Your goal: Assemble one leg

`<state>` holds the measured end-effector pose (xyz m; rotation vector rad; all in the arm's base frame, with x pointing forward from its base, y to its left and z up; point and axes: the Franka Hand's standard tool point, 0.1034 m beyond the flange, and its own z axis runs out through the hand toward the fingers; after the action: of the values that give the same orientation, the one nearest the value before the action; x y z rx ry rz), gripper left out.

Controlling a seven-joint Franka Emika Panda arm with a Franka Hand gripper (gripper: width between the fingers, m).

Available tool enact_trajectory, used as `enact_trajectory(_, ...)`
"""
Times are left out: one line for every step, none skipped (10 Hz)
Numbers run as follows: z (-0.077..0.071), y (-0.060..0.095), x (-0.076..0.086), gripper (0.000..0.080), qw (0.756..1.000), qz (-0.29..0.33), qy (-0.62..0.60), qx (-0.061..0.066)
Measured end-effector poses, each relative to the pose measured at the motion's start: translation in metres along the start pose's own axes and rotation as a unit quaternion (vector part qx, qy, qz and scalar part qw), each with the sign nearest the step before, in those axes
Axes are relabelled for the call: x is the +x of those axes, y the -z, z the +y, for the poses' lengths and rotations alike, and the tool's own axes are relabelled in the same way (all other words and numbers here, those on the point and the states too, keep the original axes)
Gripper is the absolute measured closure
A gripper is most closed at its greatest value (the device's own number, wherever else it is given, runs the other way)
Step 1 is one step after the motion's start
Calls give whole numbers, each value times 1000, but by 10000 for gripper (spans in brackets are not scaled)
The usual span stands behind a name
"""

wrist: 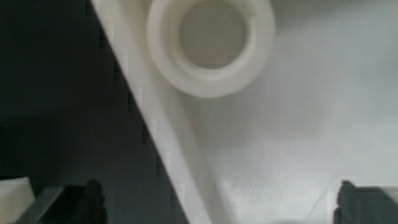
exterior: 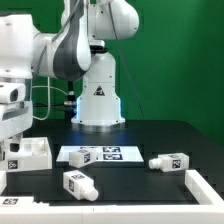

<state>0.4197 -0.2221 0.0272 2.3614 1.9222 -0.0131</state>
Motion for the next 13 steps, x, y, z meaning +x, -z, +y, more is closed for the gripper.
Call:
enact_trajectory(-1, -7, 6, 150, 1000, 1, -11, 8)
enact_trajectory(2, -13, 9, 150, 1000, 3, -21, 18)
enact_trajectory(6, -17, 13, 150, 999, 4, -28, 20)
enact_trajectory(7, -19, 15, 150, 999, 5, -29, 21)
enact_trajectory(6, -19, 13, 150, 999, 5, -30, 21)
enact_trajectory(6, -19, 13, 264, 999, 5, -30, 21)
enact_trajectory(6, -19, 13, 400, 999, 5, -30, 21)
enact_trajectory(6, -19, 13, 400, 999, 5, -31, 21)
enact_trajectory(6, -19, 13, 602, 999, 5, -31, 21)
enact_trajectory(6, -19, 12, 725, 999, 4, -31, 21)
enact_trajectory(6, -19, 12, 725, 999, 4, -33, 21)
enact_trajectory(5, -18, 11, 745, 999, 4, -34, 23)
enact_trajectory(6, -13, 6, 751, 999, 3, -33, 30)
